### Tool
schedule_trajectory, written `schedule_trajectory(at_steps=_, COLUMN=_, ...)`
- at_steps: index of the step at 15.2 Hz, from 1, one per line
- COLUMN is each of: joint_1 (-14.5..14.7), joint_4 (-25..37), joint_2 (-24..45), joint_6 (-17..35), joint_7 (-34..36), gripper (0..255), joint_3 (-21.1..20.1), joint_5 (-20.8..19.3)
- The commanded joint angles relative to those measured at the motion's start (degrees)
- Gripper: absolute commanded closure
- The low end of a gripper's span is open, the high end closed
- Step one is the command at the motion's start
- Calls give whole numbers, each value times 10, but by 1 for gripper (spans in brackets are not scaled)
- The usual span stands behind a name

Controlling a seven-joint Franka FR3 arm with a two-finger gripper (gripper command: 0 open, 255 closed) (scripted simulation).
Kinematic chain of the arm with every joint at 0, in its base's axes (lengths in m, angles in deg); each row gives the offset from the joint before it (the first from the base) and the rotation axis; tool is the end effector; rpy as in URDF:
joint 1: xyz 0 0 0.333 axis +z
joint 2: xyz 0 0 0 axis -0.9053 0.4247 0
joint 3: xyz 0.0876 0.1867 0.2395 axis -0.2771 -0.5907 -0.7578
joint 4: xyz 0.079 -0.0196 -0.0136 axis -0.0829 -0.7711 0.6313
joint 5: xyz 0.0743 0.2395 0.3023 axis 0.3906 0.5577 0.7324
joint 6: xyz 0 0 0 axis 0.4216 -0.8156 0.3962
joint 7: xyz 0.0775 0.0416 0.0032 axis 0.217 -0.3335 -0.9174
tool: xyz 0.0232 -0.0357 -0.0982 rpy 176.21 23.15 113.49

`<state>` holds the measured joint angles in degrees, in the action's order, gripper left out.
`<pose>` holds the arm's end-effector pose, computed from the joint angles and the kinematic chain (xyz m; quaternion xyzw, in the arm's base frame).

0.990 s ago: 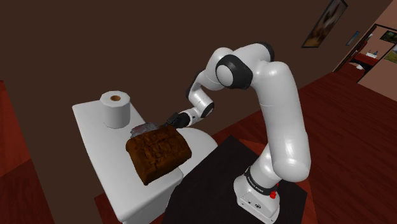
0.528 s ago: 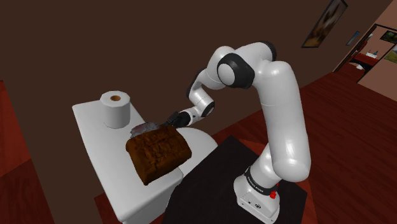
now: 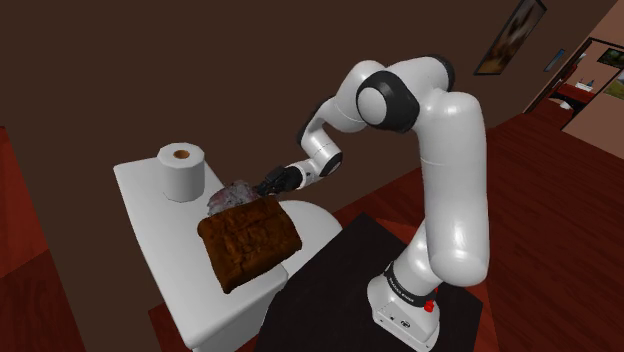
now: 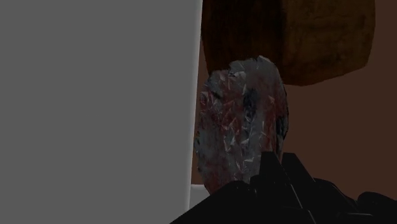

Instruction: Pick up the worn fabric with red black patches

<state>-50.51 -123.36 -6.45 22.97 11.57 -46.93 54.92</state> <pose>0.4477 0.0182 0.1646 -0.6425 -0.0209 -0.0080 0.7660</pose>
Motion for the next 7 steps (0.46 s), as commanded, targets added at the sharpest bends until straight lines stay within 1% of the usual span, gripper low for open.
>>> schedule_trajectory(at_steps=1, joint_1=3, joint_4=-7, joint_2=-18, joint_6=3, joint_7=12, gripper=255, joint_3=5, joint_5=-1)
schedule_trajectory(at_steps=5, joint_1=9, joint_4=-20, joint_2=-53, joint_6=9, joint_7=33, gripper=255, joint_3=13, joint_5=-4)
schedule_trajectory(at_steps=7, joint_1=9, joint_4=-21, joint_2=-55, joint_6=9, joint_7=34, gripper=255, joint_3=13, joint_5=-5)
